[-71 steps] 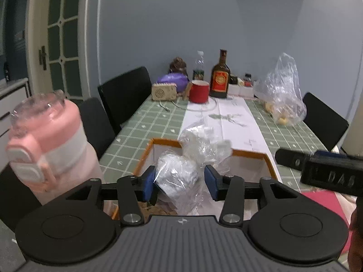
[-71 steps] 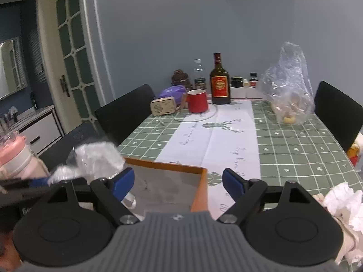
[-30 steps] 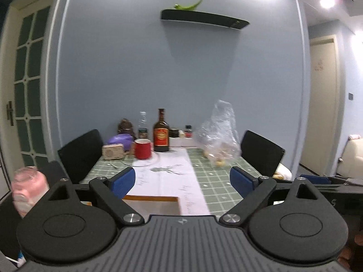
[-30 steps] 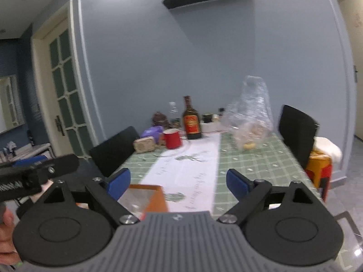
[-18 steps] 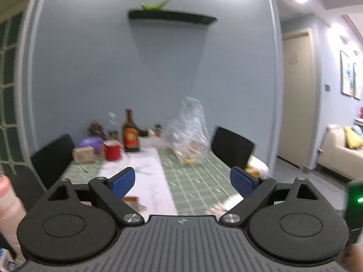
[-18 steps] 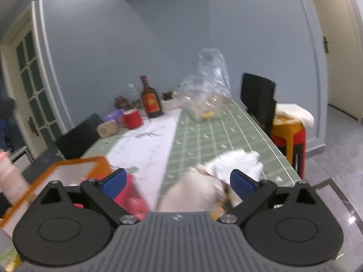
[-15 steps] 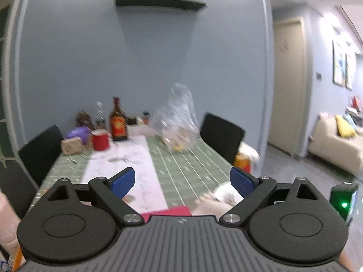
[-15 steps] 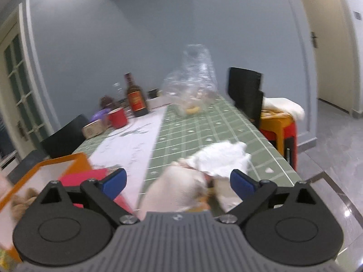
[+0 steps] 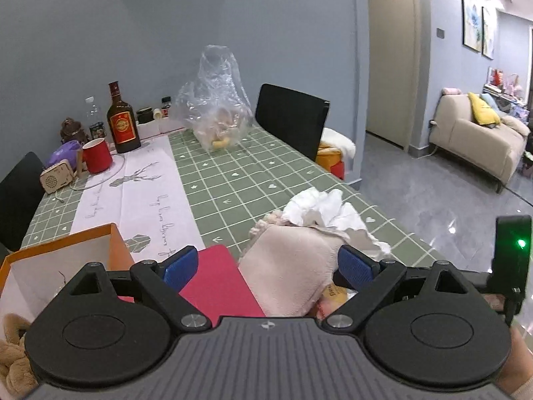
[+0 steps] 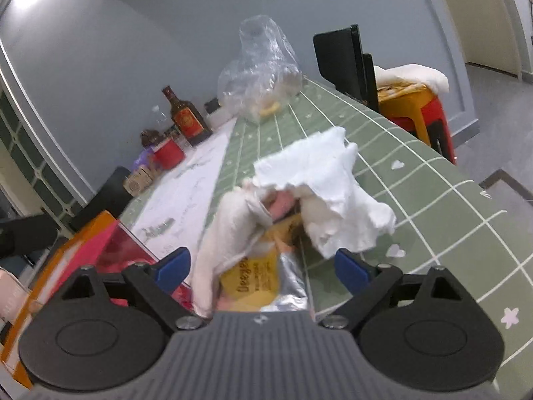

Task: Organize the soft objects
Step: 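Move both tools back to the table and reach the left tool toward the pink sock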

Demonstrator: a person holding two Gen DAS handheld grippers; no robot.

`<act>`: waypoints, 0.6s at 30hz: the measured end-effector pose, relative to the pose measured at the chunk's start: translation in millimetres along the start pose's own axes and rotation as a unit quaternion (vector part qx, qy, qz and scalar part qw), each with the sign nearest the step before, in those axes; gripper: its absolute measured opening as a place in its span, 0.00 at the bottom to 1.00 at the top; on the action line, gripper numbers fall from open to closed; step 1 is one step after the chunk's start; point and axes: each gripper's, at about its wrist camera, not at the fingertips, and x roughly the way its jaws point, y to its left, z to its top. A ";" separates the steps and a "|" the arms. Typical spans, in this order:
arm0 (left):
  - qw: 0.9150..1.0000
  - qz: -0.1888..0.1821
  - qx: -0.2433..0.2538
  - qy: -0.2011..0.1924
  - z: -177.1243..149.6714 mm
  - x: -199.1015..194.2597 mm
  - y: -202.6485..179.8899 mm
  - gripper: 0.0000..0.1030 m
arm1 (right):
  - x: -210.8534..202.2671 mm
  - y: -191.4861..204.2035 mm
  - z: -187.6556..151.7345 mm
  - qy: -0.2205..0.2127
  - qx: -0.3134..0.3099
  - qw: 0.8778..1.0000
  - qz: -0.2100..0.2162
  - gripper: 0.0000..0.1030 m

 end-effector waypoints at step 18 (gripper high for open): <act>0.987 -0.014 0.108 0.114 1.6 76.8 -51.2 1.00 | 15.7 7.1 -12.4 0.043 -0.076 0.995 -0.048 0.74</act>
